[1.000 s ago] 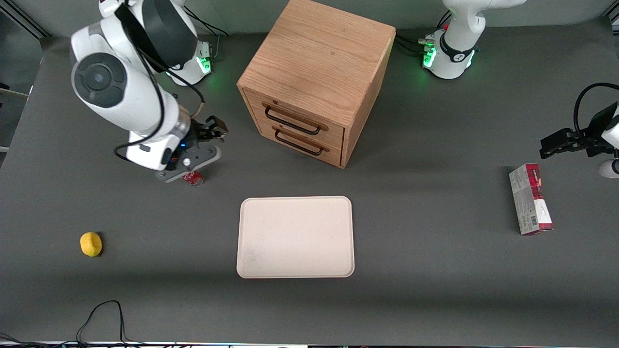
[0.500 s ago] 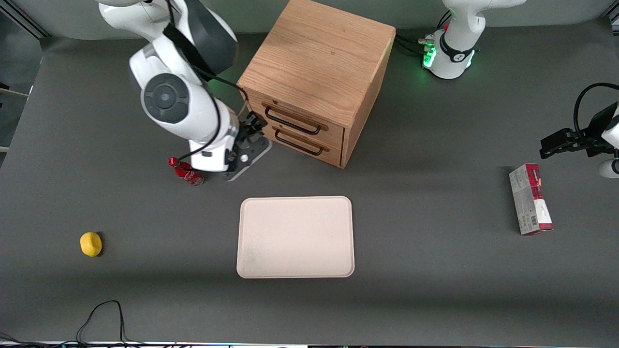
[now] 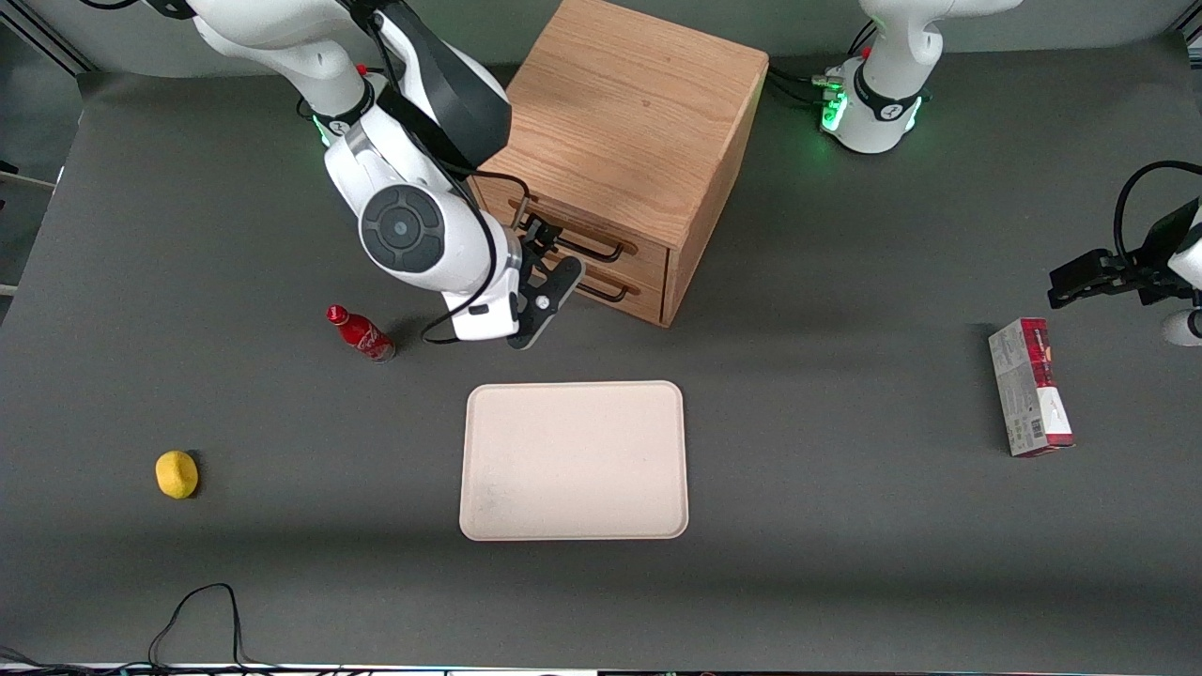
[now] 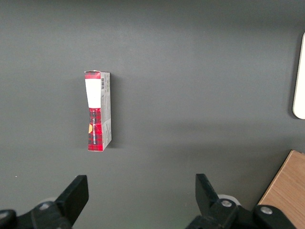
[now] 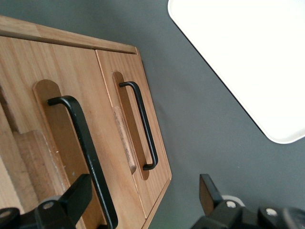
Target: Open upper drawer
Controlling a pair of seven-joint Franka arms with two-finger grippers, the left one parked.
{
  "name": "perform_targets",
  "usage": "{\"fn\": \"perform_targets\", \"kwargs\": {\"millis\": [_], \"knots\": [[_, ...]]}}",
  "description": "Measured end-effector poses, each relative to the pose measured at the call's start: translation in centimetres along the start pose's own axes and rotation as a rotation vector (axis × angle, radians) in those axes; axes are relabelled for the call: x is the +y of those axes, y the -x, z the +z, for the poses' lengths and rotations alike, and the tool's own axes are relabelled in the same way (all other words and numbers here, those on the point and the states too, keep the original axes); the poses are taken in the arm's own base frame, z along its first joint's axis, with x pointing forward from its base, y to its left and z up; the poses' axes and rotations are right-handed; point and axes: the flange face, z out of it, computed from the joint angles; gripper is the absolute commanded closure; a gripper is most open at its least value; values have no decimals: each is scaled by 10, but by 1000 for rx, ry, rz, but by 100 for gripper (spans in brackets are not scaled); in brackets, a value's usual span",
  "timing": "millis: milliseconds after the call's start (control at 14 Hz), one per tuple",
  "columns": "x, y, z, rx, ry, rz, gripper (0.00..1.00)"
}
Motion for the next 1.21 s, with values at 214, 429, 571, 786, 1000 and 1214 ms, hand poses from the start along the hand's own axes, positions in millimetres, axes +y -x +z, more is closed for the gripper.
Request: {"fn": "perform_targets", "kwargs": {"millis": [214, 429, 571, 786, 1000, 1214], "knots": [[0, 1, 5, -26, -13, -5, 0], [-1, 7, 9, -78, -28, -6, 0], [-2, 10, 12, -103, -35, -5, 0], [-1, 10, 15, -114, -39, -9, 0], [-2, 11, 15, -121, -41, -10, 0], [-3, 11, 16, -124, -44, -31, 0]]}}
